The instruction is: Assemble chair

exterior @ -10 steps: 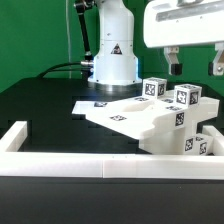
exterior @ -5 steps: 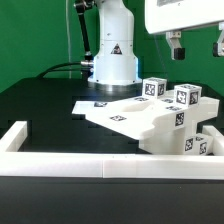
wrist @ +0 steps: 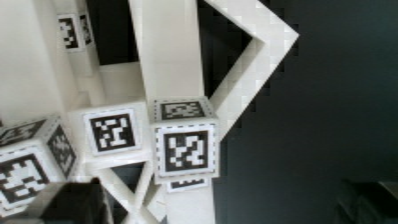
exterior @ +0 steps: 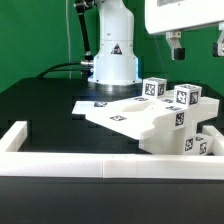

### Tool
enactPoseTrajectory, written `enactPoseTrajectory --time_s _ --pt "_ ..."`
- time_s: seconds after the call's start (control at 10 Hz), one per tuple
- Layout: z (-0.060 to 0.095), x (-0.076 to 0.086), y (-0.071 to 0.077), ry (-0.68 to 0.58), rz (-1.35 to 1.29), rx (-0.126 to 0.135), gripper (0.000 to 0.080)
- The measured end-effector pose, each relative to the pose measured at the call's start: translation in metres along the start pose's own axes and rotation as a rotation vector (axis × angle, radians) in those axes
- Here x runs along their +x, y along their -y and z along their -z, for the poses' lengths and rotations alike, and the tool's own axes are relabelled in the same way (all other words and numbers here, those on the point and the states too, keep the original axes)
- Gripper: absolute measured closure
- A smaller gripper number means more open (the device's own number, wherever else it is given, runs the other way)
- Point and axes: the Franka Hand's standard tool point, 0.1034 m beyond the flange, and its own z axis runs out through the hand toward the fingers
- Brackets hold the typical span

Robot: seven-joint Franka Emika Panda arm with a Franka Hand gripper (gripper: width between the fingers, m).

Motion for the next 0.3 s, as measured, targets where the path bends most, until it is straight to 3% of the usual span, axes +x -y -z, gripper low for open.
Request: enactPoseTrajectory --time_s 0.3 --pt "0.0 0.0 0.0 0.0 0.0 0.0 0.015"
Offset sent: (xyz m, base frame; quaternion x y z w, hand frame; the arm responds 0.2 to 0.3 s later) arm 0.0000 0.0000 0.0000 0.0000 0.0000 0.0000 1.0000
